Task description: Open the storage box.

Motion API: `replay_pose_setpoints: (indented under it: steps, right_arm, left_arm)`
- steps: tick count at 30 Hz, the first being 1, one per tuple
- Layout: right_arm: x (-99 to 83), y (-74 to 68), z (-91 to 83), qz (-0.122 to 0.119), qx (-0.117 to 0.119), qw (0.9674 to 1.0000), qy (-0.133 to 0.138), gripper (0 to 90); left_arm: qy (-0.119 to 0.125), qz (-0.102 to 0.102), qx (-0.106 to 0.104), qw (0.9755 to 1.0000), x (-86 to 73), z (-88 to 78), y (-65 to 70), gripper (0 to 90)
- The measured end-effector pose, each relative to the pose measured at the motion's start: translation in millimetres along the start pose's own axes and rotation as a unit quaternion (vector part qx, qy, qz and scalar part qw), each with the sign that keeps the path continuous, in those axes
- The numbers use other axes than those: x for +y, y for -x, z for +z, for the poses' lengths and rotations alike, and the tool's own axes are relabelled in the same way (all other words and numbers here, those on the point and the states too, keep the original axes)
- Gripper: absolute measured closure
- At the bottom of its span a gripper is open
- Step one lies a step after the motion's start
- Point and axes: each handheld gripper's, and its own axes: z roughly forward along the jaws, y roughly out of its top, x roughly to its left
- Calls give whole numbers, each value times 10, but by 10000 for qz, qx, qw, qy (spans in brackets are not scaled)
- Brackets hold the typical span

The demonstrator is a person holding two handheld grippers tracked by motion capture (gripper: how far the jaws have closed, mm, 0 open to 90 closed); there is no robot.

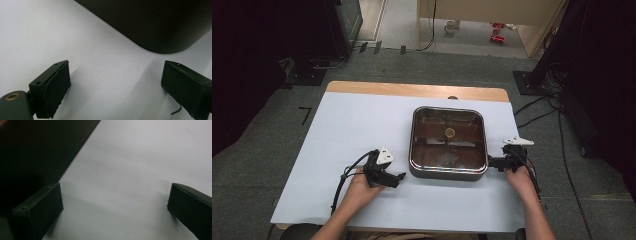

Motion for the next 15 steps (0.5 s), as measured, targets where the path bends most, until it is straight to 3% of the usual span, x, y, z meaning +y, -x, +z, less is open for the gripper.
replay_pose_setpoints:
  steps: [11, 15]
  right_arm:
    - [0, -1, 0, 7, 3, 10000, 3, 0]
    - [0, 0, 0, -2, 3, 10000, 1, 0]
  left_arm:
    - [-123, -64, 53, 9999, 36, 4, 14, 86]
    - [-365, -52, 40, 9993, 97, 9, 8, 89]
